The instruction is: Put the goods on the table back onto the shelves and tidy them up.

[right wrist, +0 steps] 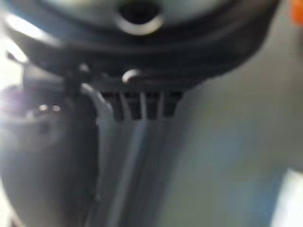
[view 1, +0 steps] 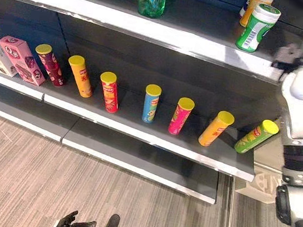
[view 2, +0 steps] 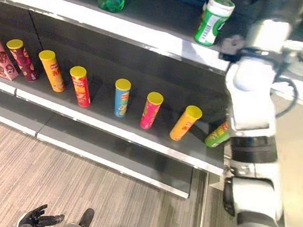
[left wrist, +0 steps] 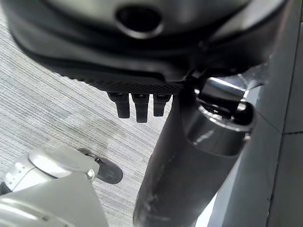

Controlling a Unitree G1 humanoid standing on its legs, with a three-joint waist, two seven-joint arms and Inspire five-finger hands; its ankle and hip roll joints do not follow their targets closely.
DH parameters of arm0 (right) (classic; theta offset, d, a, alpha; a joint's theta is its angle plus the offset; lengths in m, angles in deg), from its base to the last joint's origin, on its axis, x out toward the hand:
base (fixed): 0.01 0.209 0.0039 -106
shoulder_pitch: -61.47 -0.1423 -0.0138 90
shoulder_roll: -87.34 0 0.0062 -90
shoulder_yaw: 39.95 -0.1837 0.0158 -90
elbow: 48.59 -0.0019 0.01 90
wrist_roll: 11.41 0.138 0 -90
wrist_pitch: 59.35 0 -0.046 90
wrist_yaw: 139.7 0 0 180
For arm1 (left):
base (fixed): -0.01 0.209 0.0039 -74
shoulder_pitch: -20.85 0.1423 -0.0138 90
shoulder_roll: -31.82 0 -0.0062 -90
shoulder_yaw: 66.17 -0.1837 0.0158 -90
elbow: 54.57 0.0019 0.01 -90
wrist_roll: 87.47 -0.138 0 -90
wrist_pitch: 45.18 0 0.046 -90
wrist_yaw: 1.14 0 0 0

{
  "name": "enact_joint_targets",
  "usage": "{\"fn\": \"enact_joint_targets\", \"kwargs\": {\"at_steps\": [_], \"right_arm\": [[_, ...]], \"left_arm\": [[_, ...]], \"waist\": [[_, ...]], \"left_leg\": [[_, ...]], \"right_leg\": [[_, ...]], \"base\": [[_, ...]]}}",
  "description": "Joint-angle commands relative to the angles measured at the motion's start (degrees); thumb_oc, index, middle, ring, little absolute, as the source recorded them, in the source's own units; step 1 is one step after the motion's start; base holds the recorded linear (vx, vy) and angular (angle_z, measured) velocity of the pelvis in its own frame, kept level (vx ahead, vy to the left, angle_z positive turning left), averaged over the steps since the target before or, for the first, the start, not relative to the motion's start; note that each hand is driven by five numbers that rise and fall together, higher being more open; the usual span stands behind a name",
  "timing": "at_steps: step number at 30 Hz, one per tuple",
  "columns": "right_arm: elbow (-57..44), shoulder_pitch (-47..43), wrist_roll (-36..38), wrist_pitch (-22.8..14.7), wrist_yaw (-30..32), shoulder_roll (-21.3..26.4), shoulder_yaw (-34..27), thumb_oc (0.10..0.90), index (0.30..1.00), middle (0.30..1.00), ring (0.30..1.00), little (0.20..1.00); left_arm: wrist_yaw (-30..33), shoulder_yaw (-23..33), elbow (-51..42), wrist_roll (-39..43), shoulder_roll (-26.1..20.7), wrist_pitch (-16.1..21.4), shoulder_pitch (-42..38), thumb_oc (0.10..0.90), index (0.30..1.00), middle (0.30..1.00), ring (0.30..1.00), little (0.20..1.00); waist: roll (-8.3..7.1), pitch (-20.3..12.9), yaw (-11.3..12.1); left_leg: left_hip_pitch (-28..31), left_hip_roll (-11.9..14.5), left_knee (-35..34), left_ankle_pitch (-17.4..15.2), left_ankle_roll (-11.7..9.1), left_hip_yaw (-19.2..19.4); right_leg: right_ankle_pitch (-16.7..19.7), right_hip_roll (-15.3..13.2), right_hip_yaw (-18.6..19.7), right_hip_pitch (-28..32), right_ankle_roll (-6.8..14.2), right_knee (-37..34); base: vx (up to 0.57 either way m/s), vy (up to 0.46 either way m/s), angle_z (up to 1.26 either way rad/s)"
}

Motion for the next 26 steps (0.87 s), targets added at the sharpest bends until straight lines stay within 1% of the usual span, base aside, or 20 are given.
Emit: {"fn": "enact_joint_targets", "kwargs": {"at_steps": [1,2,3,5,6,7,8,9,10,11,12,13,16,18,20,21,23,24,25,26], "right_arm": [[-7.7,2.4,15.7,-13.1,-6.1,4.3,-2.2,0.800,0.900,0.900,0.900,0.900],[-7.8,3.0,16.3,-13.3,-6.8,4.3,-2.8,0.800,0.900,0.900,0.900,0.900],[-10.5,8.5,30.2,-16.6,-16.5,4.2,-3.6,0.800,0.900,0.900,0.900,0.900],[-13.5,13.9,38.5,-16.7,-23.5,3.7,-4.7,0.800,0.900,0.900,0.900,0.900],[-13.5,14.5,39.0,-16.7,-24.0,3.7,-5.2,0.800,0.900,0.900,0.900,0.900],[-15.7,18.1,42.4,-15.9,-27.6,2.6,-6.3,0.800,0.900,0.900,0.900,0.900],[-18.6,24.3,47.2,-14.3,-34.2,1.6,-5.7,0.800,0.900,0.900,0.900,0.900],[-18.6,24.6,47.4,-14.3,-34.5,1.6,-5.9,0.800,0.900,0.900,0.900,0.900],[-20.6,28.0,47.7,-12.6,-36.7,2.6,-7.0,0.800,0.900,0.900,0.900,0.900],[-22.4,33.7,50.8,-10.1,-41.6,1.8,-7.3,0.800,0.900,0.900,0.900,0.900],[-22.4,33.7,50.8,-10.1,-41.6,1.8,-7.3,0.800,0.900,0.900,0.900,0.900],[-23.9,38.7,51.0,-6.9,-44.9,2.6,-6.9,0.800,0.900,0.900,0.900,0.900],[-23.8,44.3,52.2,-3.3,-49.4,3.5,-6.3,0.800,0.900,0.900,0.900,0.900],[-25.1,49.3,52.3,-0.8,-51.9,2.7,-8.4,0.800,0.900,0.900,0.900,0.900],[-24.9,52.0,52.3,0.0,-53.0,2.4,-9.3,0.800,0.900,0.900,0.900,0.900],[-24.1,56.9,50.4,1.8,-54.3,2.0,-10.0,0.800,0.900,0.900,0.900,0.900],[-19.2,62.0,47.1,4.8,-55.9,3.2,-9.5,0.800,0.900,0.900,0.900,0.900],[-17.4,64.1,45.2,6.0,-56.8,3.4,-9.4,0.800,0.900,0.900,0.900,0.900],[-17.4,64.2,45.2,6.0,-56.8,3.4,-9.4,0.800,0.900,0.900,0.900,0.900],[-6.0,71.1,34.8,8.8,-57.5,3.7,-6.8,0.800,0.900,0.900,0.900,0.900]], "left_arm": [[-0.7,-0.7,3.1,-2.2,-1.3,1.5,-1.6,0.800,0.900,0.900,0.900,0.900],[-0.8,-0.9,3.2,-2.2,-1.5,1.5,-1.4,0.800,0.900,0.900,0.900,0.900],[-2.3,-0.4,3.6,-2.9,-1.3,1.6,-1.5,0.800,0.900,0.900,0.900,0.900],[-4.1,0.0,3.7,-3.7,-1.1,1.7,-1.5,0.800,0.900,0.900,0.900,0.900],[-4.2,-0.1,3.7,-3.7,-1.3,1.7,-1.4,0.800,0.900,0.900,0.900,0.900],[-5.0,-0.1,3.2,-4.0,-1.3,1.9,-1.2,0.800,0.900,0.900,0.900,0.900],[-6.0,0.2,2.8,-4.5,-1.1,2.5,-1.6,0.800,0.900,0.900,0.900,0.900],[-6.0,0.1,2.8,-4.5,-1.1,2.5,-1.6,0.800,0.900,0.900,0.900,0.900],[-7.0,0.7,2.1,-5.5,-1.4,2.8,-1.5,0.800,0.900,0.900,0.900,0.900],[-8.2,1.1,1.4,-6.3,-2.0,3.2,-1.3,0.800,0.900,0.900,0.900,0.900],[-8.2,1.1,1.4,-6.3,-2.0,3.2,-1.3,0.800,0.900,0.900,0.900,0.900],[-9.5,1.8,0.9,-7.3,-2.7,3.5,-1.4,0.800,0.900,0.900,0.900,0.900],[-10.6,2.1,1.0,-8.8,-3.2,4.1,-2.0,0.800,0.900,0.900,0.900,0.900],[-11.5,2.4,1.0,-9.5,-3.2,4.4,-1.8,0.800,0.900,0.900,0.900,0.900],[-12.0,2.8,0.9,-9.7,-3.2,4.6,-1.6,0.800,0.900,0.900,0.900,0.900],[-12.6,3.2,1.2,-10.4,-3.0,4.6,-1.4,0.800,0.900,0.900,0.900,0.900],[-13.3,3.9,1.5,-11.2,-2.8,4.8,-1.3,0.800,0.900,0.900,0.900,0.900],[-13.6,4.0,1.6,-11.3,-2.7,4.8,-1.1,0.800,0.900,0.900,0.900,0.900],[-13.6,3.9,1.6,-11.3,-2.7,4.8,-1.1,0.800,0.900,0.900,0.900,0.900],[-14.9,4.2,1.9,-11.4,-2.1,4.2,-0.8,0.800,0.900,0.900,0.900,0.900]], "waist": [[-0.55,-5.2,-1.4],[-0.71,-5.3,-1.2],[-0.77,-5.3,-2.3],[-0.59,-5.4,-3.5],[-0.71,-5.5,-3.3],[-0.46,-5.5,-3.8],[-0.16,-5.4,-4.8],[-0.18,-5.5,-4.7],[0.15,-5.5,-5.3],[0.60,-5.6,-5.9],[0.59,-5.6,-5.9],[1.08,-5.6,-6.9],[1.74,-5.6,-8.2],[2.30,-6.0,-9.1],[2.52,-6.1,-9.5],[2.87,-6.1,-10.4],[3.03,-5.9,-11.2],[3.14,-5.9,-11.5],[3.15,-5.9,-11.4],[3.32,-5.6,-12.7]], "left_leg": [[5.3,1.0,0.3,-9.9,0.3,3.6],[5.4,1.0,0.3,-9.9,0.3,3.6],[5.5,1.2,0.2,-9.8,0.0,4.3],[5.8,1.5,0.1,-9.9,-0.2,5.0],[5.8,1.5,0.1,-9.9,-0.2,5.0],[5.9,1.7,0.1,-10.0,-0.3,5.2],[6.0,1.8,0.1,-9.9,-0.5,5.8],[6.0,1.8,0.1,-9.9,-0.5,5.9],[6.1,2.0,0.1,-10.0,-0.7,6.3],[6.2,2.3,0.1,-9.9,-0.9,7.0],[6.2,2.3,0.1,-9.9,-0.9,7.0],[6.2,2.6,0.1,-9.7,-1.1,7.8],[6.2,2.9,0.1,-9.2,-1.5,9.0],[6.5,3.3,0.1,-9.2,-1.7,9.7],[6.6,3.5,0.1,-9.2,-1.8,10.0],[6.9,3.7,0.1,-9.2,-1.9,10.5],[7.1,3.8,0.1,-9.0,-2.1,11.0],[7.1,3.9,0.1,-9.0,-2.2,11.2],[7.1,3.9,0.1,-9.0,-2.2,11.2],[7.1,4.0,0.1,-8.8,-2.4,11.8]], "right_leg": [[0.0,-2.6,2.6,-2.4,3.1,1.8],[0.0,-2.6,2.6,-2.5,3.1,1.8],[0.0,-2.5,3.1,-2.7,3.1,1.8],[-0.1,-2.5,3.3,-2.9,3.2,1.8],[-0.1,-2.5,3.4,-2.9,3.2,1.8],[-0.1,-2.4,3.5,-2.9,3.2,1.8],[0.0,-2.4,3.9,-3.2,3.2,1.9],[0.0,-2.4,3.9,-3.2,3.2,1.9],[0.0,-2.5,4.1,-3.4,3.3,1.8],[0.1,-2.3,4.7,-3.7,3.3,1.7],[0.1,-2.3,4.8,-3.7,3.3,1.7],[0.1,-2.3,5.5,-4.0,3.3,1.6],[0.3,-2.0,6.2,-4.4,3.2,1.3],[0.4,-1.8,6.5,-4.4,3.2,1.0],[0.4,-1.7,6.6,-4.3,3.2,0.9],[0.3,-1.5,7.1,-4.4,3.1,0.9],[0.4,-1.3,7.6,-4.5,3.0,0.9],[0.4,-1.3,7.8,-4.6,3.0,1.0],[0.4,-1.3,7.8,-4.6,3.0,1.0],[0.5,-1.1,8.6,-5.2,2.9,1.4]], "base": [[0.00,-0.010,-0.09],[-0.02,-0.018,-0.16],[-0.02,-0.019,-0.21],[-0.01,-0.022,-0.20],[0.00,-0.025,-0.18],[-0.02,-0.034,-0.17],[-0.02,-0.033,-0.15],[-0.02,-0.034,-0.11],[-0.01,-0.047,-0.27],[-0.01,-0.047,-0.26],[-0.03,-0.063,-0.31],[-0.03,-0.050,-0.19],[-0.03,-0.052,-0.17],[0.00,-0.030,-0.18],[0.01,-0.023,-0.05],[0.01,-0.039,-0.09],[-0.02,-0.027,-0.12],[-0.02,-0.007,-0.20],[-0.03,-0.013,-0.36],[-0.04,-0.017,-0.40]]}}
